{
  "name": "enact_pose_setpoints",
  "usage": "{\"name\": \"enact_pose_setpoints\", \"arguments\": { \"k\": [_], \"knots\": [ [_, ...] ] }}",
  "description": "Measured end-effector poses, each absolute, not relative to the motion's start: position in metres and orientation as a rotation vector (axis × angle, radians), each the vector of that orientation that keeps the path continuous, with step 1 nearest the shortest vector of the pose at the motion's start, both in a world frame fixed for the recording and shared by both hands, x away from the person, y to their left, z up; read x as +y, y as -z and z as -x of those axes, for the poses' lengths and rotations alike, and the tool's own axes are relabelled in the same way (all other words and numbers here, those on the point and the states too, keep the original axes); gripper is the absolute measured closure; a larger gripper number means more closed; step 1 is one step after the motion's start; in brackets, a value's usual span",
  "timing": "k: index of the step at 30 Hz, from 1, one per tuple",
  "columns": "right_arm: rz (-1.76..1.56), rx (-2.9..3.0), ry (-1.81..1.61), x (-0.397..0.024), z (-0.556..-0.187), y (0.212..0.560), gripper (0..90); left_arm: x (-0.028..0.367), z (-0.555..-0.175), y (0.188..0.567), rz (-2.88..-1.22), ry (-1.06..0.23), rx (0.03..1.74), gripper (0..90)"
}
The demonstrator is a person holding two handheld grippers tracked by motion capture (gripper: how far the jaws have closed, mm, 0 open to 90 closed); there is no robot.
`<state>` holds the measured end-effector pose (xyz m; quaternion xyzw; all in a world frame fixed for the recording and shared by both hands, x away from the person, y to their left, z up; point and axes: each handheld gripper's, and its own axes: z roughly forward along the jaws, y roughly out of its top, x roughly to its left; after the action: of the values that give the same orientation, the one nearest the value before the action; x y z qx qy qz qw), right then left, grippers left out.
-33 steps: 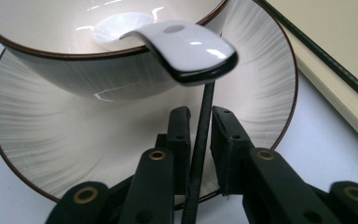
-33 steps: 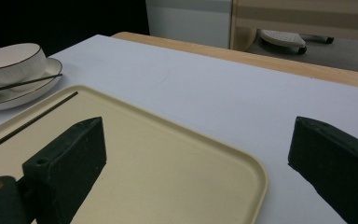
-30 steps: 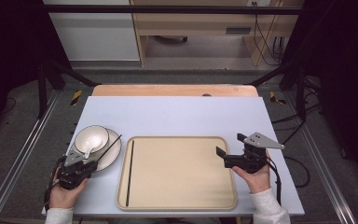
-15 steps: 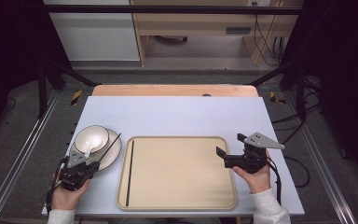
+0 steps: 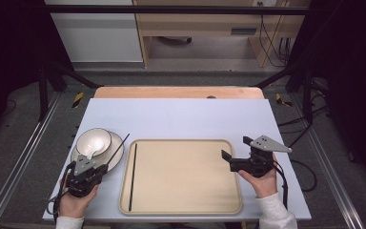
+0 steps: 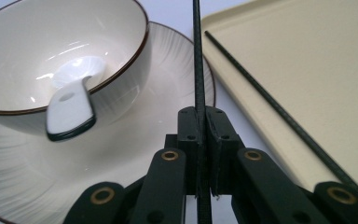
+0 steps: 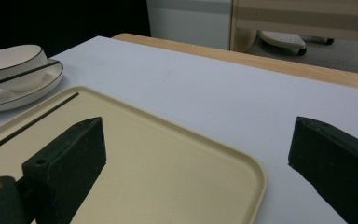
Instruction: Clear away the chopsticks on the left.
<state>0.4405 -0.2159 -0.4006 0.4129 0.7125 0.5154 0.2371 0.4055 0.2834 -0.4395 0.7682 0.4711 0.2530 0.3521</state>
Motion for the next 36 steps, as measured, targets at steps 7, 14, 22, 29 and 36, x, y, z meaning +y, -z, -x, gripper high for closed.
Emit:
{"name": "enact_pose_setpoints", "arguments": {
  "k": [7, 14, 22, 29, 36],
  "knots": [
    [-1.125, 1.950, -1.419, -0.217, -0.440, 0.399, 4.1, 0.263, -0.400, 0.436, -1.968, -0.638, 1.203, 85.0],
    [-1.123, 1.945, -1.418, -0.218, -0.439, 0.398, 4.1, 0.245, -0.393, 0.435, -1.926, -0.672, 1.201, 85.0],
    [-1.126, 1.943, -1.413, -0.217, -0.438, 0.398, 4.1, 0.230, -0.387, 0.435, -1.844, -0.702, 1.252, 85.0],
    [-1.129, 1.937, -1.427, -0.218, -0.437, 0.397, 4.1, 0.211, -0.387, 0.436, -1.816, -0.696, 1.297, 85.0],
    [-1.134, 1.933, -1.436, -0.218, -0.436, 0.396, 4.1, 0.208, -0.381, 0.438, -1.710, -0.708, 1.344, 85.0]
  ]
}}
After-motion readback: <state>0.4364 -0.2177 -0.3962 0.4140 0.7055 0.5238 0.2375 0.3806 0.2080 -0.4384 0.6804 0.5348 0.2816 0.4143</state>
